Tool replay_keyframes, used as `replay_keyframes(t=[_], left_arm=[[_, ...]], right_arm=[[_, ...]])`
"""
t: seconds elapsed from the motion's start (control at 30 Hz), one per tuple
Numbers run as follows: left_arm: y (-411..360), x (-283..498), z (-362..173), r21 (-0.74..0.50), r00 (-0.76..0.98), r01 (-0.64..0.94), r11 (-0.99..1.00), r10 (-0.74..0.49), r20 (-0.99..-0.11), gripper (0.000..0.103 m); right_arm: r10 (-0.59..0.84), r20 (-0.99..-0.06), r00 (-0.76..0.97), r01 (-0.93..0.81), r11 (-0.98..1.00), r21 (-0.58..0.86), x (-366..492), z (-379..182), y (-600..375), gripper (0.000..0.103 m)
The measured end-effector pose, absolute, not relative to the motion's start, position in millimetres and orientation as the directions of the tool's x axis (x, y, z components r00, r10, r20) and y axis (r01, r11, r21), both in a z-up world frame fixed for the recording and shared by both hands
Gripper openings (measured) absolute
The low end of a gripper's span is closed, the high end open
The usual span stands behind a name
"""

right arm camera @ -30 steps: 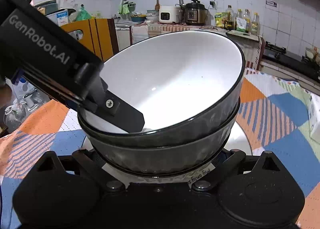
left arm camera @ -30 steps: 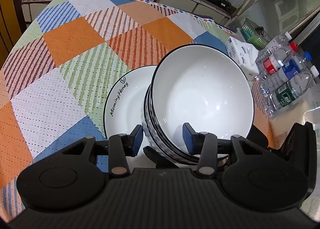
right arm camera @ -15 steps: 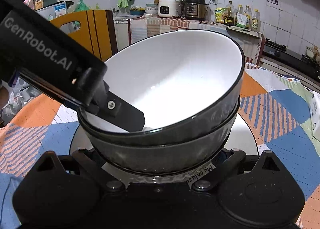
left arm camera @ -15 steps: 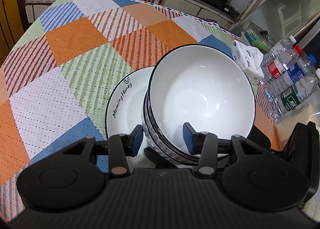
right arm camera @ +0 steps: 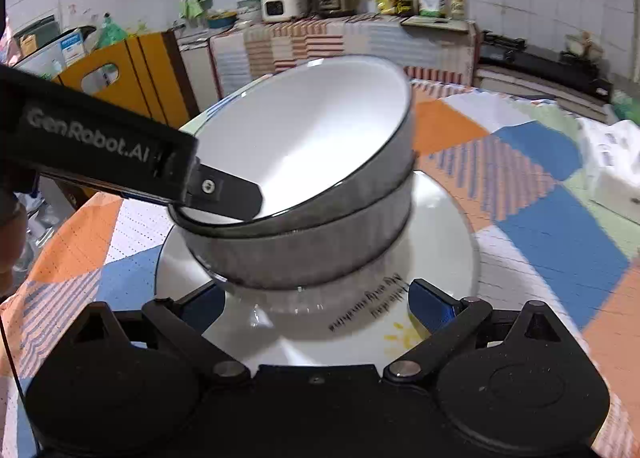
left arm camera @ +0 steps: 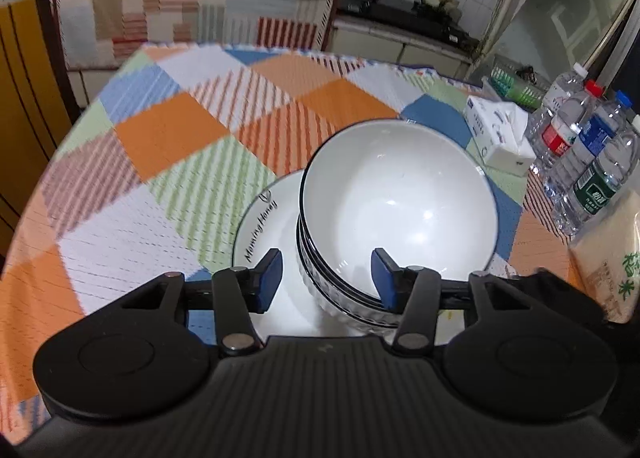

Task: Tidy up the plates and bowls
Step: 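Lower the bowls onto the Morning Honey plate and open the left gripper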

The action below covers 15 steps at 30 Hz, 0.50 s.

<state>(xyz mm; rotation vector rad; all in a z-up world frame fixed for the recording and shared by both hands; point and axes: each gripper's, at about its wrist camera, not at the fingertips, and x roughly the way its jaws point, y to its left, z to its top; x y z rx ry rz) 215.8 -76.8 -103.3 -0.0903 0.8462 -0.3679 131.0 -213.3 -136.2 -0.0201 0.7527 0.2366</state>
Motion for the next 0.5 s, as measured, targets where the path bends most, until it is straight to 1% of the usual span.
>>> replay_keyframes(t=[0.07, 0.27, 0.43, 0.5], left_arm=[[-74, 206, -95, -0.217, 0.626, 0.283, 0.934, -0.351, -0.697, 0.051], [-69, 175, -64, -0.179, 0.679, 0.285, 0.942, -0.33, -0.656, 0.056], [-57, 148, -41, -0.218, 0.696, 0.277, 0.936, -0.352, -0.626, 0.064], [-52, 137, -34, -0.225, 0.7, 0.274, 0.935, -0.355, -0.62, 0.065]], right_arm=[[0.182, -0.659, 0.73, -0.211, 0.977, 0.036, 117, -128, -215, 0.1], [0.13, -0.622, 0.772, -0.134, 0.99, 0.04, 90, -97, -231, 0.1], [0.073, -0.594, 0.801, -0.077, 0.997, 0.019, 76, -71, -239, 0.1], [0.058, -0.587, 0.807, -0.061, 0.998, 0.015, 69, -62, -240, 0.1]])
